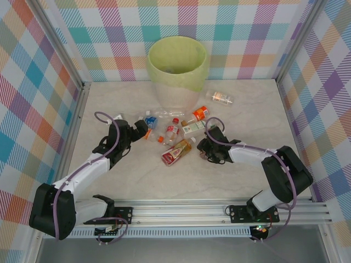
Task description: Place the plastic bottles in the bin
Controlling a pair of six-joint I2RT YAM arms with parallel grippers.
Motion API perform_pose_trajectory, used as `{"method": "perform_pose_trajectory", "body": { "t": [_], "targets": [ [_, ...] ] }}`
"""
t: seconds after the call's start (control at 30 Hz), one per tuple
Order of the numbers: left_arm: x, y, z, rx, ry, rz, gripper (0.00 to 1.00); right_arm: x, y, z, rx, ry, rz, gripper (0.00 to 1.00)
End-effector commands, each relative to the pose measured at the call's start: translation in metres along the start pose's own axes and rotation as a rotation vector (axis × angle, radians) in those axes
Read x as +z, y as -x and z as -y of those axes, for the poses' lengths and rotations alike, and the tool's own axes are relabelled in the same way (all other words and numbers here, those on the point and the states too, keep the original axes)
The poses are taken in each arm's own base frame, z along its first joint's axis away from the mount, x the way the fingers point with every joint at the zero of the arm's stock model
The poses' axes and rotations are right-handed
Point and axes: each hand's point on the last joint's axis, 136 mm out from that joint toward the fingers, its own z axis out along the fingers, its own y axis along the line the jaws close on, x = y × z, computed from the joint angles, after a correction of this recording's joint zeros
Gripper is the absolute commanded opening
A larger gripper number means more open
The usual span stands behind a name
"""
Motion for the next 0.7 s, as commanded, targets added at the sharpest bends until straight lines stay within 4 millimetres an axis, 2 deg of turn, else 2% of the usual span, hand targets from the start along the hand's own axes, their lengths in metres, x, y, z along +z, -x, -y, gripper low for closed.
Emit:
{"method": "perform_pose_trajectory", "body": {
  "t": [0.0,0.2,0.37,0.53,0.67],
  "targets": [
    [0.003,-0.002,-0.002,-0.022,-0.018,-0.002,1.00,0.000,0.008,0.003,-0.047,-0.004,0.059,0.62],
    [0.003,-0.004,-0.007,-0.012,-0.005,0.000,1.00,-0.012,0.017,0.003,-0.096,-0.008,0.107,0.52],
    [0.006,-0.003,-0.010,-0.024,0.006,0.014,1.00,-0.036,0.037,-0.003,-0.111,0.037,0.235,0.50],
    [0.013,-0.010,-0.011,-0.026,-0.002,-0.016,1.00,-0.062,0.057,-0.019,-0.178,0.098,0.352,0.50],
    [0.018,-0.016,-0.013,-0.052,0.000,-0.035,1.00,-0.095,0.083,-0.039,-0.224,0.136,0.490,0.51]
  ]
}}
